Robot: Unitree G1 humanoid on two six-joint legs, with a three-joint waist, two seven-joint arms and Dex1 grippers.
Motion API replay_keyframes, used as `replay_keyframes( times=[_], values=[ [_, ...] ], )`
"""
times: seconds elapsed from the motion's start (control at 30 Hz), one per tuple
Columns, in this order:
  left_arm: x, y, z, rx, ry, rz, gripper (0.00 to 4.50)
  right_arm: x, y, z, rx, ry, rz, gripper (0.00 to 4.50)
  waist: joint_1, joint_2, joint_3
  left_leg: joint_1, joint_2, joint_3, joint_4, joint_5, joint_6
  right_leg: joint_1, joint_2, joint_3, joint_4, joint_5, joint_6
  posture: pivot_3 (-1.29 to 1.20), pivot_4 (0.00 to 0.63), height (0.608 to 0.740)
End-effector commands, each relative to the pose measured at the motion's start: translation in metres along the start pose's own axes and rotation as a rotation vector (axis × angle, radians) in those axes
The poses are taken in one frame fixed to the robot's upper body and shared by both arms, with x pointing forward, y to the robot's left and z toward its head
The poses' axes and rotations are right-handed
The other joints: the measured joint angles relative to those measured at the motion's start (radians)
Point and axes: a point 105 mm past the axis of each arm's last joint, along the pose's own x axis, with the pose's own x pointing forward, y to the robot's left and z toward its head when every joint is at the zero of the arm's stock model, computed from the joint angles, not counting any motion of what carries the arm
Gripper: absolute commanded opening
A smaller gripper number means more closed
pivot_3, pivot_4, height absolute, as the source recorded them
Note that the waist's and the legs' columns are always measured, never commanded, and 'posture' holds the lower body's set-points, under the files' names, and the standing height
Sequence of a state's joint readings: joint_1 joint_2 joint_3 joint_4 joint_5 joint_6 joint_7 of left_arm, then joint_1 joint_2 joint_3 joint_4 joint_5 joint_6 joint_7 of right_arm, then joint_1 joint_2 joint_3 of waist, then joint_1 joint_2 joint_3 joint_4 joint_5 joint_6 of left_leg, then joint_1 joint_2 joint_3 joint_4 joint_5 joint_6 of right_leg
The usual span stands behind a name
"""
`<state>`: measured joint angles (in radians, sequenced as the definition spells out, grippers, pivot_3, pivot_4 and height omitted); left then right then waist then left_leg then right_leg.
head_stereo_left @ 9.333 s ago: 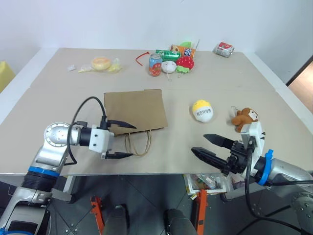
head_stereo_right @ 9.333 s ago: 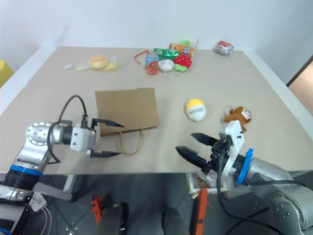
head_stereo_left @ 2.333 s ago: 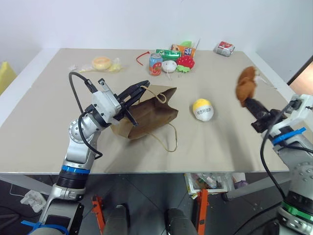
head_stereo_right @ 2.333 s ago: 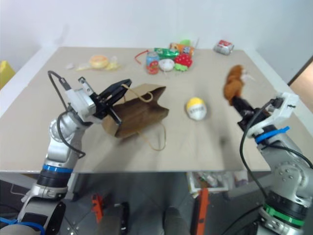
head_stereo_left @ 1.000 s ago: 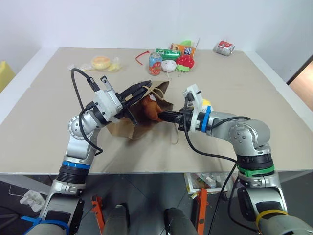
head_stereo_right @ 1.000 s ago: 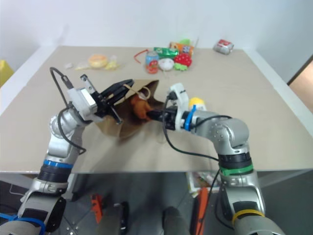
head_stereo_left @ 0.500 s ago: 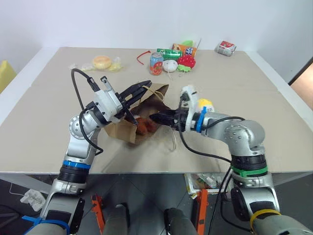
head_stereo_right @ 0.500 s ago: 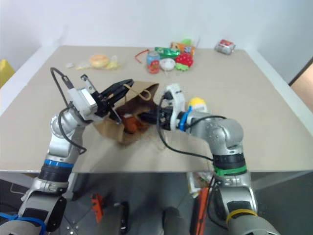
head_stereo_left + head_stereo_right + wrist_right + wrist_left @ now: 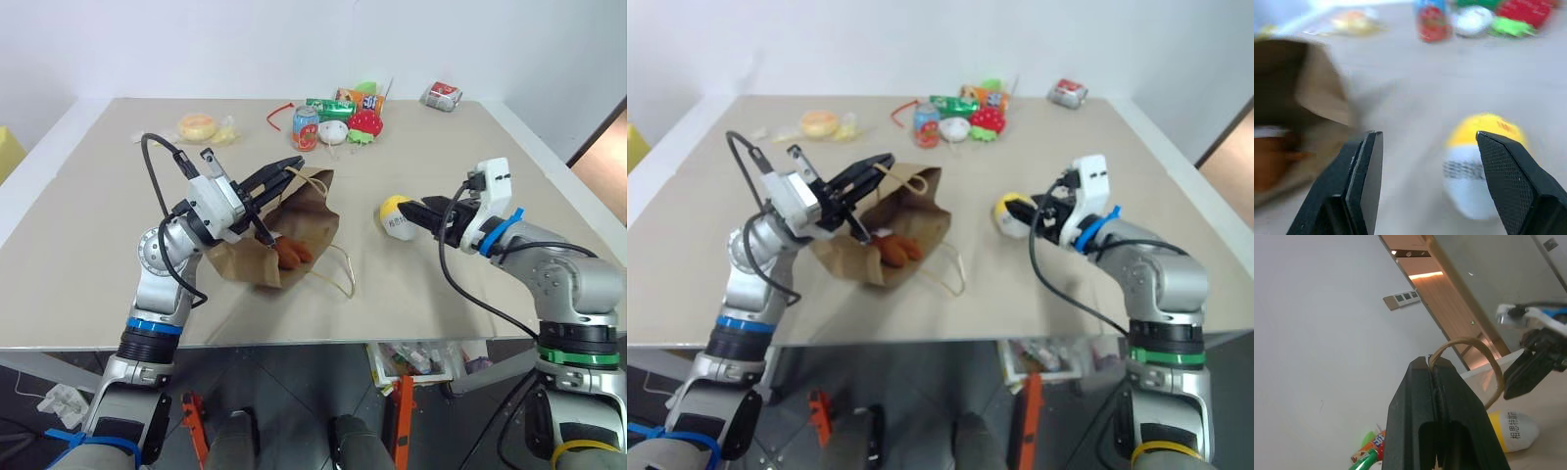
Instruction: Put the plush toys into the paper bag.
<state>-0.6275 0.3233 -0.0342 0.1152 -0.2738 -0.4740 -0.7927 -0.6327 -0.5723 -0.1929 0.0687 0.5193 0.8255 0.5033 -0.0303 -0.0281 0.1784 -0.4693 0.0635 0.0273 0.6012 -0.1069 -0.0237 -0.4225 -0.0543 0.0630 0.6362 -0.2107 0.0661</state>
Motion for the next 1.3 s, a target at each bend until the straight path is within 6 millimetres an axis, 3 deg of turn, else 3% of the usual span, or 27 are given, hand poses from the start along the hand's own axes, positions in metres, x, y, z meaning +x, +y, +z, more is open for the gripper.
replay_keyframes(
  times=[0.03, 0.27, 0.43, 0.47, 0.5, 0.73, 0.8, 0.87, 0.93, 1.03, 1.17, 1.3],
  values=[
    [0.003, 0.005, 0.011, 0.035, -0.035, 0.012, 0.0, 0.012, -0.019, 0.005, -0.033, -0.029, -0.136, 3.31, 0.001, 0.0, 0.0, 0.0, 0.0, 0.0, 0.0, 0.0, 0.0, 0.0, 0.0, 0.0, 0.0, 0.0, 0.0, 0.0, 0.15, 0.74],
    [0.002, 0.007, 0.012, 0.042, -0.031, 0.012, 0.0, 0.027, -0.036, -0.01, -0.097, 0.01, -0.266, 3.31, 0.007, 0.0, 0.0, -0.001, 0.0, 0.0, 0.0, 0.0, 0.001, 0.0, 0.0, 0.001, 0.0, -0.002, 0.002, 0.0, 0.15, 0.74],
    [0.002, 0.008, 0.013, 0.047, -0.029, 0.012, 0.0, 0.032, -0.032, -0.021, -0.125, 0.042, -0.257, 3.31, 0.007, 0.0, 0.0, -0.002, -0.001, 0.0, -0.001, 0.0, 0.001, 0.0, 0.0, 0.001, 0.0, -0.004, 0.005, 0.0, 0.15, 0.74],
    [0.001, 0.009, 0.013, 0.048, -0.028, 0.012, 0.0, 0.033, -0.03, -0.024, -0.137, 0.048, -0.252, 2.92, 0.007, 0.0, 0.0, -0.002, -0.001, 0.0, -0.001, 0.0, 0.001, 0.0, 0.0, 0.001, 0.0, -0.004, 0.005, 0.0, 0.15, 0.74],
    [0.001, 0.009, 0.013, 0.049, -0.027, 0.012, 0.0, 0.033, -0.026, -0.025, -0.138, 0.046, -0.234, 2.81, 0.007, 0.0, 0.0, -0.002, -0.001, 0.0, -0.001, 0.0, 0.001, 0.0, 0.0, 0.002, 0.0, -0.004, 0.004, 0.0, 0.15, 0.74],
    [0.002, 0.01, 0.012, 0.048, -0.027, 0.014, 0.0, 0.032, -0.02, -0.025, -0.115, 0.036, -0.197, 0.41, 0.007, 0.0, 0.0, -0.001, -0.001, 0.0, 0.0, 0.0, 0.001, 0.0, 0.001, 0.002, 0.0, -0.003, 0.004, 0.0, 0.15, 0.74],
    [0.002, 0.01, 0.012, 0.046, -0.028, 0.014, 0.0, 0.03, -0.021, -0.023, -0.112, 0.031, -0.201, 0.06, 0.007, 0.0, 0.0, -0.001, 0.0, 0.0, 0.0, 0.0, 0.001, 0.0, 0.001, 0.002, 0.0, -0.003, 0.003, 0.0, 0.15, 0.74],
    [0.003, 0.01, 0.012, 0.044, -0.029, 0.013, 0.0, 0.026, -0.022, -0.013, -0.096, -0.004, -0.202, 0.06, 0.007, 0.0, 0.0, -0.001, 0.0, 0.0, 0.0, 0.0, 0.001, 0.0, 0.001, 0.002, 0.0, -0.003, 0.003, 0.0, 0.15, 0.74],
    [0.003, 0.01, 0.012, 0.042, -0.03, 0.011, 0.0, 0.02, -0.011, 0.002, -0.041, -0.068, -0.124, 0.06, 0.007, 0.0, 0.0, -0.001, 0.0, 0.0, 0.0, 0.0, 0.001, 0.0, 0.001, 0.002, 0.0, -0.003, 0.003, 0.0, 0.15, 0.74],
    [0.003, 0.009, 0.012, 0.04, -0.03, 0.009, 0.0, 0.0, 0.025, 0.026, -0.048, -0.16, 0.123, 0.06, 0.007, 0.0, 0.0, -0.002, 0.0, 0.0, -0.001, 0.0, 0.001, 0.0, 0.001, 0.002, 0.0, -0.003, 0.004, 0.0, 0.15, 0.74],
    [0.004, 0.009, 0.012, 0.039, -0.031, 0.005, 0.0, -0.029, 0.067, 0.032, -0.114, -0.156, 0.38, 0.06, 0.008, 0.001, 0.0, -0.002, 0.0, 0.0, -0.001, 0.0, 0.001, 0.0, 0.001, 0.002, 0.0, -0.004, 0.005, 0.0, 0.15, 0.74],
    [0.004, 0.009, 0.011, 0.038, -0.031, 0.004, 0.0, -0.035, 0.093, 0.034, -0.119, -0.143, 0.496, 0.06, 0.008, 0.0, 0.0, -0.002, 0.0, 0.0, -0.001, 0.0, 0.0, 0.001, 0.001, 0.002, 0.0, -0.006, 0.004, 0.0, 0.15, 0.74]
  ],
)
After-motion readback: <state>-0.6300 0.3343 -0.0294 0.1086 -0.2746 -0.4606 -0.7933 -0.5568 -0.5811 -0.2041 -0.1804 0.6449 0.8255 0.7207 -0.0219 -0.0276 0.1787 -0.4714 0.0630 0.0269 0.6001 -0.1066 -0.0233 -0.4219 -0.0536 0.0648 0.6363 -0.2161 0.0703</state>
